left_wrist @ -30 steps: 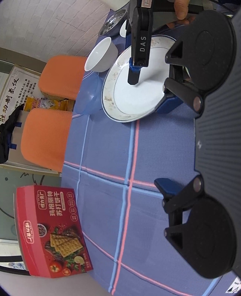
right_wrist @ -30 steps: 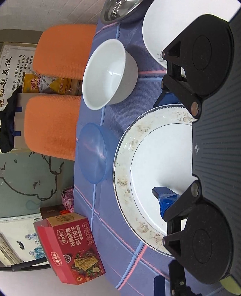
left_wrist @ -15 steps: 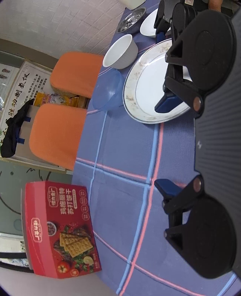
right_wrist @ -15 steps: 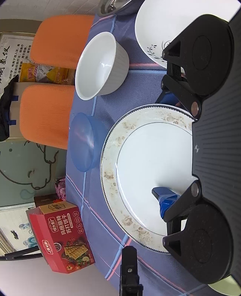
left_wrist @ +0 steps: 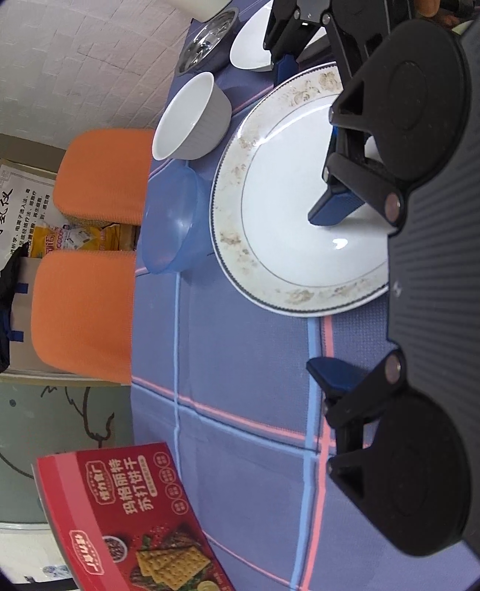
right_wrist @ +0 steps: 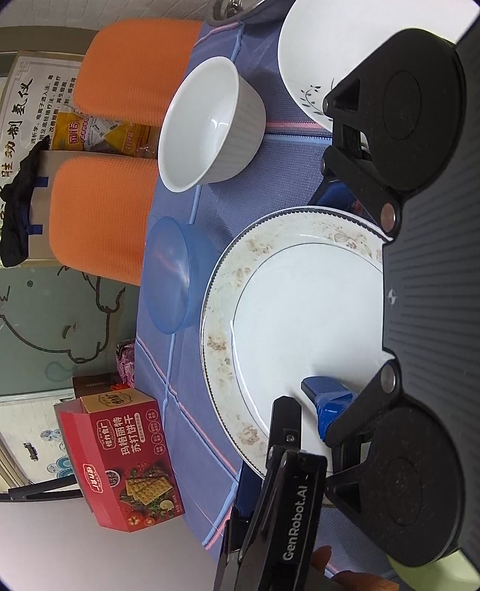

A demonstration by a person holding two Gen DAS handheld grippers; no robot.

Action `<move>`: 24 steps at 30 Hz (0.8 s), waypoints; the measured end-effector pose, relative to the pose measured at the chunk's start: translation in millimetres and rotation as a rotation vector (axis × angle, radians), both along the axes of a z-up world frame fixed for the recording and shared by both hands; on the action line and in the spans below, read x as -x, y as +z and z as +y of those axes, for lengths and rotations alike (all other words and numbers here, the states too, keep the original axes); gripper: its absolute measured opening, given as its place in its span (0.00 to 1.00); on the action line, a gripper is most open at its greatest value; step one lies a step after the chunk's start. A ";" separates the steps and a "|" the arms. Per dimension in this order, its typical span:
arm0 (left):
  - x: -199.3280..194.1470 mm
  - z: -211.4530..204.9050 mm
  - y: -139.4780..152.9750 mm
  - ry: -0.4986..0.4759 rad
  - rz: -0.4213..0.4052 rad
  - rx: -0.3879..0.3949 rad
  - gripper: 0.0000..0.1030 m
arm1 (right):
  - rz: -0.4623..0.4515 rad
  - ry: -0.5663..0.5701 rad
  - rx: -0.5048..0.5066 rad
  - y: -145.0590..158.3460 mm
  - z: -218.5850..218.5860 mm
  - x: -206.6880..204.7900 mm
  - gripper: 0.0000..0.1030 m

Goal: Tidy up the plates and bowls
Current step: 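Close the right tool on the rim of the gold-rimmed white plate, then lift the gold-rimmed plate with the right tool onto the green plate in the left tool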

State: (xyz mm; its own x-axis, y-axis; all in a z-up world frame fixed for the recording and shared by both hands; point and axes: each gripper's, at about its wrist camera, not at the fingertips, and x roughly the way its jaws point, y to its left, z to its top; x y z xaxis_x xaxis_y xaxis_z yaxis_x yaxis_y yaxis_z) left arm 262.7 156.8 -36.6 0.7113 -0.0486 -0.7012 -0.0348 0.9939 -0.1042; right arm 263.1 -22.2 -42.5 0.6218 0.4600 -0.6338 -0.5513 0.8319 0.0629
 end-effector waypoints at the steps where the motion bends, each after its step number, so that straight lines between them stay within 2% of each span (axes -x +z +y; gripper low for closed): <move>1: 0.1 -2.2 -0.4 0.000 -0.004 -0.007 0.73 | -0.003 0.003 -0.002 -0.5 0.5 1.3 0.77; 2: 0.9 -2.7 -0.5 -0.011 -0.007 0.002 0.69 | -0.006 0.005 -0.004 -0.8 0.0 1.8 0.77; 4: 2.4 -4.5 -0.8 -0.015 -0.012 0.001 0.67 | -0.014 0.017 -0.004 -1.3 -1.2 2.9 0.76; 7: 4.7 -11.1 0.7 -0.040 -0.022 -0.001 0.50 | -0.019 0.028 -0.007 -1.5 -2.8 3.4 0.75; 10: 1.8 -14.2 2.7 -0.014 -0.006 0.013 0.44 | -0.003 0.004 0.005 1.6 0.0 3.1 0.74; 12: 0.6 -14.2 7.1 0.004 0.004 0.023 0.43 | 0.001 -0.008 0.019 5.3 2.6 6.0 0.74; 19: 16.4 -12.2 45.9 0.005 -0.059 0.038 0.42 | -0.065 -0.032 -0.024 39.0 -1.0 28.8 0.74; 24: 39.9 -17.1 63.5 0.007 -0.076 0.034 0.42 | -0.075 -0.048 -0.029 53.3 -1.1 50.5 0.75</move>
